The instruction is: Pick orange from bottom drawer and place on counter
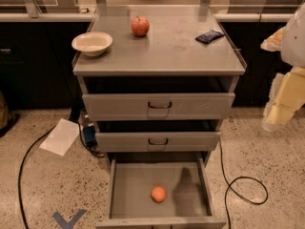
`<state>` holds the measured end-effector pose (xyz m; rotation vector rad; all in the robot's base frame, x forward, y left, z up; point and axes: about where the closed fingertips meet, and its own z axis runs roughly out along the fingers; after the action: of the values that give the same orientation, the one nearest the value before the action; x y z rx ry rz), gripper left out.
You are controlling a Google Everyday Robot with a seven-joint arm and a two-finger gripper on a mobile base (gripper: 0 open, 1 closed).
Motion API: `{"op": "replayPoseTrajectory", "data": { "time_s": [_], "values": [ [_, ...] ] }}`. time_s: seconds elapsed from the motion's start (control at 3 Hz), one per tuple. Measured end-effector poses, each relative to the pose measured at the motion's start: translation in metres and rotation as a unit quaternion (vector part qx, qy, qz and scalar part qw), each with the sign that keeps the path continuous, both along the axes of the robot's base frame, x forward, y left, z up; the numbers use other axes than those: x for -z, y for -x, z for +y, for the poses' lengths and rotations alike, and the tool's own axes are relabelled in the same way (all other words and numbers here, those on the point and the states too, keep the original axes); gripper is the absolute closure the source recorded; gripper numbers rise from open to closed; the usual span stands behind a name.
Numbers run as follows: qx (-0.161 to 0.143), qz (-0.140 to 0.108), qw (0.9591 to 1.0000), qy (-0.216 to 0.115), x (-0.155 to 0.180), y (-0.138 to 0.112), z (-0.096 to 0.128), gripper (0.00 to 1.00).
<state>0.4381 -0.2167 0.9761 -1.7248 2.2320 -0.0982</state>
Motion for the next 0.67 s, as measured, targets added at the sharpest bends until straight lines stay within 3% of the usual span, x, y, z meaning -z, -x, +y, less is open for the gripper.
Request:
{"op": "replayPoseTrajectory", "data": {
  "time_s": [0.67],
  "values": [
    [-0.004, -0.005, 0.9999, -0.012, 0.0082, -0.0015, 0.0001, 0.0]
  ]
}}
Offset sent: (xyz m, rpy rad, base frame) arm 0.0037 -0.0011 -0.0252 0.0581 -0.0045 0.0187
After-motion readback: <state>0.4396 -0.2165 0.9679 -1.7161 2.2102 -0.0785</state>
